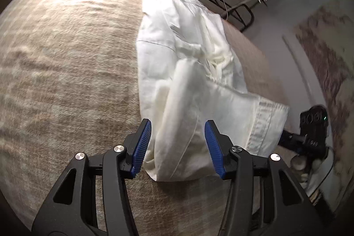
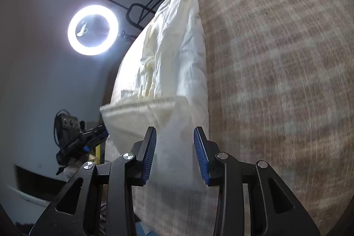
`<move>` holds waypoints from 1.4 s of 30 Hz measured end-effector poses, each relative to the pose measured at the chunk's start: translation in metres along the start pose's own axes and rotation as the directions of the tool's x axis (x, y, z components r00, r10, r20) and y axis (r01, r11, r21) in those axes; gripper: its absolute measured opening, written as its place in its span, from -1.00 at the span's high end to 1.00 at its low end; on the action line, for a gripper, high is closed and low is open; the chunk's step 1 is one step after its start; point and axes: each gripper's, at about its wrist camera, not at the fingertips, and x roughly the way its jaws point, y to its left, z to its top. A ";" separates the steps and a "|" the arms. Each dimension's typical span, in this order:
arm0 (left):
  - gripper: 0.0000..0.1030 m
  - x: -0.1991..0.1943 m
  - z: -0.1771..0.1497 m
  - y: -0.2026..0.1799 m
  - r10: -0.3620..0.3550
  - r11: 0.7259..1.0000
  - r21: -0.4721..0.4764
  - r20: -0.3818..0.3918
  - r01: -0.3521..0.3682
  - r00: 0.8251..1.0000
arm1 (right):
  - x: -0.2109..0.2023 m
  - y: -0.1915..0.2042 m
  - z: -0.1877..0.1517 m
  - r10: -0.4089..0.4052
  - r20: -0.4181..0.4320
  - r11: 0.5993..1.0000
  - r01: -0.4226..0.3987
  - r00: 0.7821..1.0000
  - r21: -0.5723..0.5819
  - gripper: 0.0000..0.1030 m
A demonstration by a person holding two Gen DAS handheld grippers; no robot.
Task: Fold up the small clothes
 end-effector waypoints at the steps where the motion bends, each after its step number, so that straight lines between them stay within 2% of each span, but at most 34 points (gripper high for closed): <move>1: 0.02 0.001 -0.001 -0.003 0.011 1.000 0.018 -0.001 -0.011 1.000 | 0.001 0.000 -0.003 0.001 -0.012 1.000 -0.001 1.000 -0.009 0.32; 4: 0.02 0.012 -0.004 -0.008 0.018 0.999 0.046 -0.021 -0.017 1.000 | 0.009 0.004 -0.006 -0.020 -0.032 0.999 0.019 0.999 -0.042 0.32; 5: 0.09 0.015 -0.005 -0.009 0.019 0.999 0.048 -0.027 -0.018 0.999 | 0.013 0.006 -0.005 -0.023 -0.034 0.999 0.021 0.999 -0.050 0.32; 6: 0.21 0.017 -0.007 -0.011 0.019 0.998 0.057 -0.032 -0.017 0.999 | 0.015 0.009 -0.004 -0.029 -0.033 0.998 0.027 0.999 -0.057 0.42; 7: 0.64 0.018 -0.008 -0.012 0.023 0.997 0.069 -0.036 -0.021 0.999 | 0.016 0.012 -0.003 -0.034 -0.029 0.997 0.031 0.999 -0.068 0.52; 8: 0.88 0.020 -0.010 -0.013 0.026 0.997 0.079 -0.043 -0.022 0.999 | 0.017 0.015 -0.001 -0.039 -0.026 0.996 0.037 0.999 -0.080 0.77; 10: 0.93 0.015 -0.014 -0.011 0.007 0.998 0.066 -0.032 -0.005 0.999 | 0.013 0.023 0.000 -0.047 0.001 0.993 0.047 0.999 -0.110 0.88; 11: 0.95 0.010 -0.014 -0.007 -0.014 0.999 0.041 -0.032 0.016 0.999 | 0.011 0.027 0.002 -0.051 0.018 0.990 0.053 0.999 -0.127 0.95; 15: 0.96 -0.010 -0.020 0.010 -0.129 0.988 -0.088 -0.019 0.127 0.991 | 0.000 0.049 0.008 -0.038 0.094 0.979 0.056 0.995 -0.197 0.98; 16: 0.96 -0.011 -0.023 0.014 -0.143 0.984 -0.114 -0.016 0.140 0.990 | -0.002 0.051 0.010 -0.043 0.116 0.977 0.066 0.992 -0.204 0.99; 19: 0.96 -0.001 -0.026 0.021 -0.114 0.986 -0.130 -0.040 0.108 0.993 | 0.003 0.046 0.018 -0.063 0.135 0.981 0.086 0.989 -0.175 0.99; 21: 0.96 0.001 -0.026 0.021 -0.120 0.984 -0.135 -0.045 0.113 0.992 | 0.011 0.036 0.023 -0.103 0.094 0.983 0.116 0.990 -0.140 0.90; 25: 0.96 0.001 -0.024 0.017 -0.113 0.988 -0.115 -0.044 0.107 0.993 | 0.023 0.024 0.020 -0.108 0.018 0.988 0.109 0.994 -0.112 0.86; 26: 0.96 0.002 -0.023 0.018 -0.112 0.988 -0.114 -0.045 0.106 0.993 | 0.028 0.023 0.021 -0.108 -0.003 0.988 0.107 0.994 -0.112 0.71; 27: 0.96 0.002 -0.023 0.017 -0.108 0.989 -0.111 -0.045 0.102 0.993 | 0.031 0.023 0.019 -0.115 -0.010 0.987 0.113 0.993 -0.112 0.44; 29: 0.96 0.001 -0.024 0.018 -0.105 0.989 -0.107 -0.043 0.099 0.994 | 0.038 0.025 0.018 -0.105 -0.013 0.987 0.102 0.994 -0.125 0.40; 30: 0.96 0.000 -0.025 0.019 -0.105 0.989 -0.106 -0.042 0.100 0.994 | 0.040 0.028 0.017 -0.097 -0.018 0.986 0.094 0.995 -0.140 0.42; 31: 0.96 -0.001 -0.025 0.018 -0.103 0.990 -0.103 -0.040 0.098 0.994 | 0.042 0.031 0.015 -0.105 -0.018 0.982 0.101 0.994 -0.160 0.52; 32: 0.96 -0.003 -0.026 0.018 -0.101 0.990 -0.102 -0.036 0.097 0.994 | 0.045 0.036 0.013 -0.121 -0.021 0.975 0.115 0.992 -0.190 0.88; 34: 0.97 -0.010 -0.029 0.020 -0.116 0.986 -0.119 -0.022 0.113 0.993 | 0.042 0.050 0.005 -0.159 0.009 0.955 0.156 0.987 -0.254 0.90; 37: 0.97 -0.025 -0.035 0.027 -0.155 0.972 -0.178 0.019 0.156 0.988 | 0.025 0.070 0.008 -0.155 0.120 0.932 0.185 0.981 -0.310 0.92; 39: 0.97 -0.018 -0.033 0.035 -0.128 0.975 -0.182 0.015 0.129 0.992 | 0.019 0.070 0.016 -0.160 0.178 0.928 0.209 0.971 -0.307 0.92; 42: 0.97 0.010 -0.026 0.048 -0.146 0.965 -0.225 -0.038 0.133 0.989 | 0.038 0.048 0.028 -0.227 0.166 0.931 0.264 0.960 -0.252 0.92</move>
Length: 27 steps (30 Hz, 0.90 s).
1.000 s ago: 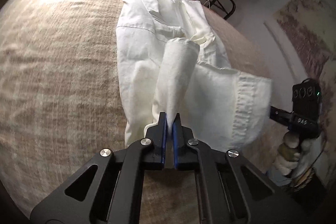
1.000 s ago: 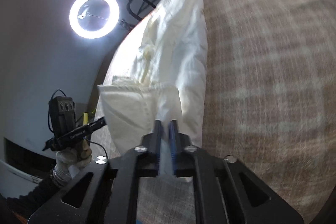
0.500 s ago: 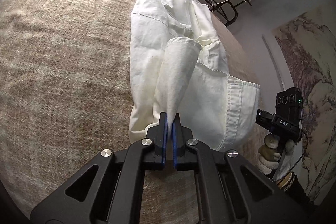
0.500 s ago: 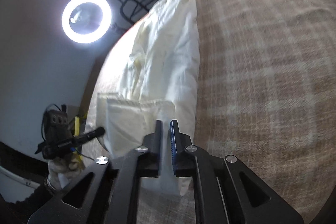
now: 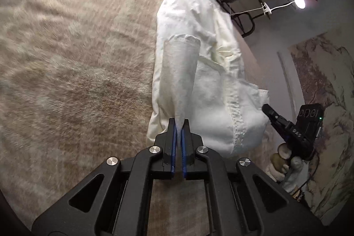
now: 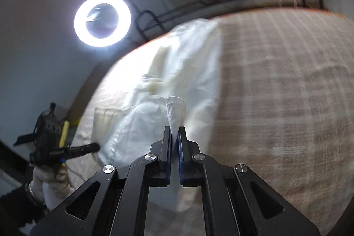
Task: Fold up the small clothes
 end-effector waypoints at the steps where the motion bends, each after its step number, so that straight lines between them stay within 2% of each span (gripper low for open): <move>1: 0.97 0.003 0.001 0.000 0.011 1.000 0.010 0.001 -0.011 1.000 | 0.007 -0.002 -0.001 -0.021 -0.010 1.000 0.021 1.000 -0.006 0.92; 4: 0.91 0.006 0.004 -0.007 0.049 0.996 0.069 0.025 -0.051 0.998 | 0.025 -0.004 -0.002 -0.089 -0.037 0.995 0.087 0.995 -0.050 0.92; 7: 0.83 0.005 0.004 -0.020 0.110 0.983 0.141 0.059 -0.118 0.992 | 0.024 -0.011 0.000 -0.104 -0.047 0.994 0.102 0.993 -0.039 0.92; 11: 0.67 -0.015 0.005 -0.031 0.185 0.963 0.169 0.147 -0.209 0.972 | 0.004 -0.001 0.001 -0.176 -0.001 0.980 0.175 0.984 -0.094 0.87; 12: 0.67 -0.022 0.005 -0.034 0.181 0.961 0.176 0.175 -0.211 0.968 | -0.001 0.002 0.001 -0.181 0.014 0.978 0.181 0.983 -0.107 0.83; 15: 0.67 -0.035 0.001 -0.049 0.155 0.951 0.229 0.225 -0.207 0.962 | -0.015 0.017 -0.001 -0.125 0.041 0.980 0.130 0.991 -0.150 0.83; 19: 0.67 -0.024 0.003 -0.068 0.152 0.930 0.299 0.218 -0.214 0.964 | -0.010 0.044 -0.002 -0.106 0.039 0.967 0.112 0.994 -0.231 0.83; 23: 0.67 -0.003 0.009 -0.073 0.167 0.917 0.333 0.181 -0.220 0.969 | 0.007 0.057 -0.004 -0.049 -0.015 0.961 0.043 0.999 -0.272 0.83; 27: 0.67 0.022 0.020 -0.057 0.241 0.913 0.303 0.145 -0.275 0.960 | 0.033 0.061 -0.011 -0.108 -0.070 0.946 0.081 0.992 -0.312 0.83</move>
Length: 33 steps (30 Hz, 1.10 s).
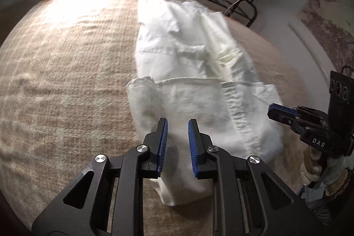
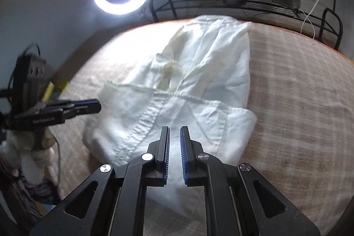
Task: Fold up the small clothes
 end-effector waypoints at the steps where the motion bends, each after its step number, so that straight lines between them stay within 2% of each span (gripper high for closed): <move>1: 0.67 0.008 0.000 0.004 0.018 1.000 -0.006 -0.020 -0.018 1.000 | 0.006 -0.002 -0.001 -0.016 -0.017 1.000 0.016 1.000 0.005 0.83; 4: 0.67 0.016 -0.001 0.009 0.038 0.999 -0.004 -0.027 -0.038 0.999 | 0.028 -0.011 -0.003 -0.057 -0.079 0.998 0.058 0.995 0.019 0.86; 8: 0.67 0.010 0.008 0.008 0.052 0.999 -0.008 -0.012 -0.052 0.999 | 0.030 -0.015 0.002 -0.044 -0.095 0.999 0.046 0.995 0.013 0.88; 13: 0.67 -0.009 0.039 0.004 0.020 0.999 -0.027 0.055 -0.018 0.998 | 0.010 -0.029 0.027 -0.009 -0.016 0.998 0.010 1.000 0.061 0.88; 17: 0.67 -0.017 0.069 -0.004 -0.028 0.999 -0.028 0.090 0.031 0.996 | 0.005 -0.045 0.056 -0.028 0.027 0.997 0.026 0.999 0.069 0.84; 19: 0.67 -0.016 0.086 -0.009 -0.058 0.998 -0.028 0.100 0.061 0.993 | 0.007 -0.056 0.068 -0.041 0.034 0.994 0.038 0.999 0.099 0.61; 20: 0.67 -0.013 0.093 -0.009 -0.072 0.997 -0.032 0.100 0.075 0.992 | 0.009 -0.066 0.074 -0.049 0.043 0.991 0.044 0.998 0.128 0.28; 22: 0.67 -0.001 0.110 -0.012 -0.100 0.994 -0.043 0.086 0.104 0.991 | 0.017 -0.089 0.080 -0.039 0.059 0.982 0.027 0.997 0.188 0.08; 24: 0.64 0.018 0.129 -0.016 -0.136 0.989 -0.051 0.053 0.138 0.989 | 0.028 -0.107 0.083 -0.019 0.050 0.971 0.007 0.999 0.238 0.08; 28: 0.05 0.065 0.166 -0.034 -0.244 0.967 -0.075 -0.001 0.243 0.970 | 0.053 -0.136 0.087 0.077 0.045 0.946 -0.088 0.996 0.311 0.08; 31: 0.04 0.107 0.189 -0.046 -0.272 0.959 -0.099 -0.040 0.267 0.961 | 0.067 -0.140 0.088 0.139 0.043 0.939 -0.145 0.989 0.311 0.10; 33: 0.04 0.137 0.199 -0.049 -0.286 0.952 -0.131 -0.072 0.275 0.955 | 0.074 -0.143 0.090 0.164 0.040 0.938 -0.168 0.986 0.304 0.32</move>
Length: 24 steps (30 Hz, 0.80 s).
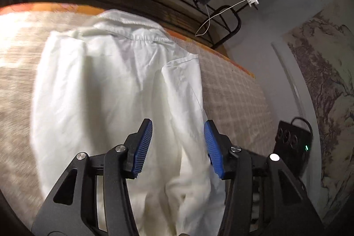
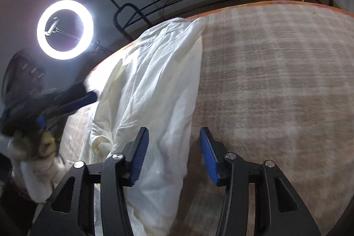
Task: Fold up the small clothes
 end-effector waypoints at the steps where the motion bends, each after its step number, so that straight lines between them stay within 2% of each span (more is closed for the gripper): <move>1: 0.04 0.013 0.004 0.003 -0.009 1.000 -0.026 -0.016 0.009 1.000 | 0.003 -0.002 0.001 0.016 -0.005 1.000 -0.016 1.000 0.003 0.46; 3: 0.04 0.031 0.012 0.011 -0.032 0.997 -0.073 -0.022 0.031 0.999 | 0.006 -0.007 0.002 0.042 -0.004 0.999 -0.042 0.999 0.013 0.61; 4: 0.05 0.038 0.015 0.013 -0.045 0.995 -0.084 -0.014 0.044 0.999 | 0.007 -0.009 0.002 0.051 -0.004 0.999 -0.051 0.999 0.019 0.78; 6: 0.81 0.043 0.018 0.012 -0.053 0.995 -0.080 0.011 0.054 0.999 | 0.008 -0.013 0.003 0.069 0.003 0.997 -0.069 0.998 0.033 0.93; 7: 1.00 0.045 0.020 0.010 -0.046 0.997 -0.066 0.017 0.047 0.999 | 0.007 -0.013 0.003 0.070 0.014 0.997 -0.070 0.997 0.033 0.95; 9: 1.00 0.041 0.020 0.003 -0.033 0.999 -0.021 0.067 0.034 0.997 | -0.005 -0.011 0.000 0.045 0.062 0.999 -0.046 0.997 0.020 0.99; 10: 1.00 0.041 0.021 0.001 -0.011 1.000 -0.004 0.080 0.012 0.997 | -0.015 -0.011 -0.003 0.026 0.108 0.999 -0.029 0.994 0.024 1.00; 12: 1.00 0.051 0.021 0.004 0.061 0.998 0.002 0.068 -0.062 0.996 | -0.022 -0.018 -0.006 0.004 0.142 0.998 -0.012 0.990 0.061 1.00; 13: 1.00 0.059 0.020 0.005 0.104 0.995 -0.002 0.053 -0.104 0.993 | -0.021 -0.023 -0.006 -0.033 0.141 0.997 0.022 0.990 0.076 1.00; 15: 1.00 0.063 0.020 0.001 0.139 0.990 0.015 0.068 -0.141 0.988 | -0.020 -0.035 -0.005 -0.086 0.125 0.990 0.071 0.988 0.121 1.00; 17: 1.00 0.063 0.021 -0.005 0.175 0.983 0.037 0.084 -0.179 0.981 | -0.023 -0.052 -0.003 -0.059 0.121 0.979 0.034 0.991 0.199 1.00; 19: 1.00 0.058 0.022 -0.010 0.166 0.984 0.050 0.098 -0.172 0.981 | -0.034 -0.055 0.000 -0.011 0.154 0.980 -0.019 0.988 0.198 0.93; 21: 1.00 0.046 0.022 -0.014 0.161 0.984 0.061 0.125 -0.170 0.979 | -0.043 -0.042 0.012 0.024 0.175 0.992 -0.045 0.984 0.119 0.93; 24: 1.00 0.014 0.024 -0.019 0.151 0.984 0.065 0.174 -0.164 0.973 | -0.035 -0.019 0.031 0.049 0.124 0.999 -0.049 0.991 -0.005 0.93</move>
